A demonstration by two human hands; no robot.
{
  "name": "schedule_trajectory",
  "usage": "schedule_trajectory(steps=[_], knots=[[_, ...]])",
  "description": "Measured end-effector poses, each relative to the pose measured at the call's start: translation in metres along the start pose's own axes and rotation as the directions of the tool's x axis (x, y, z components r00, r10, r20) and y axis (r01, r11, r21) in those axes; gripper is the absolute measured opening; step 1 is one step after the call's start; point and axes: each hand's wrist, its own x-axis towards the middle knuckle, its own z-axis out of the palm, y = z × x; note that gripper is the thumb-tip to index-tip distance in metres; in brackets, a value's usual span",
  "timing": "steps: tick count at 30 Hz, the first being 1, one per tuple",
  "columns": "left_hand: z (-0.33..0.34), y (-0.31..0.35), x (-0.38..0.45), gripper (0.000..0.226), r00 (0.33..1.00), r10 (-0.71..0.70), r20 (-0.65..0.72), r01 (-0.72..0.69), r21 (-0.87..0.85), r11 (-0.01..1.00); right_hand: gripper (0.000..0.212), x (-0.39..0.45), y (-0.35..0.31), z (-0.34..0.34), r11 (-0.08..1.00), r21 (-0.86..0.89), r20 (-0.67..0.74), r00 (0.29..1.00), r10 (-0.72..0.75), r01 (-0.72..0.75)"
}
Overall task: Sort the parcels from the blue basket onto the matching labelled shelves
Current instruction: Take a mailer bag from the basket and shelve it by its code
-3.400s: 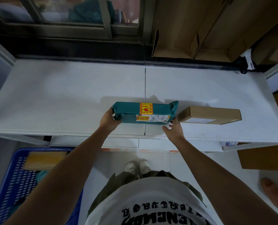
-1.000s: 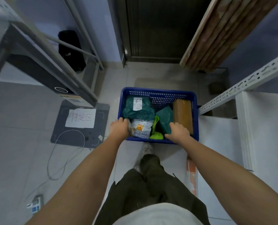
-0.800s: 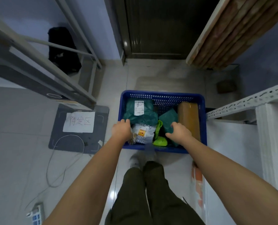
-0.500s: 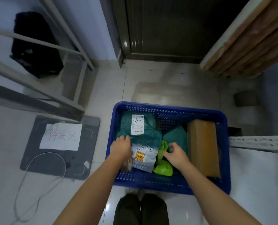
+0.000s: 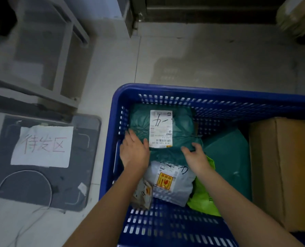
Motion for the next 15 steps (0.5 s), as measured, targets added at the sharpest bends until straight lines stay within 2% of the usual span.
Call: schedule_trajectory(steps=[2, 4, 8, 12, 15], knots=[[0.003, 0.004, -0.002, 0.067, 0.999, -0.027, -0.020, 0.026, -0.033, 0.999, 0.078, 0.003, 0.005, 0.011, 0.995, 0.097, 0.013, 1.000, 0.026, -0.028], [-0.004, 0.012, -0.004, 0.067, 0.997, -0.079, -0.021, 0.076, -0.132, 0.988, 0.088, -0.001, 0.007, 0.016, 0.993, 0.116, 0.022, 0.999, 0.026, -0.028], [-0.029, 0.028, -0.017, 0.071, 0.983, -0.181, 0.043, 0.184, -0.351, 0.918, 0.096, -0.010, -0.003, 0.011, 0.968, 0.245, 0.013, 0.998, 0.057, -0.058], [-0.034, 0.051, -0.064, 0.077, 0.976, -0.123, 0.180, 0.193, -0.450, 0.872, 0.091, -0.026, -0.020, 0.005, 0.877, 0.476, -0.052, 0.993, 0.103, -0.066], [-0.028, 0.076, -0.093, 0.083, 0.954, -0.099, 0.282, 0.235, -0.500, 0.834, 0.071, -0.040, -0.017, 0.006, 0.835, 0.547, -0.162, 0.970, 0.182, -0.066]])
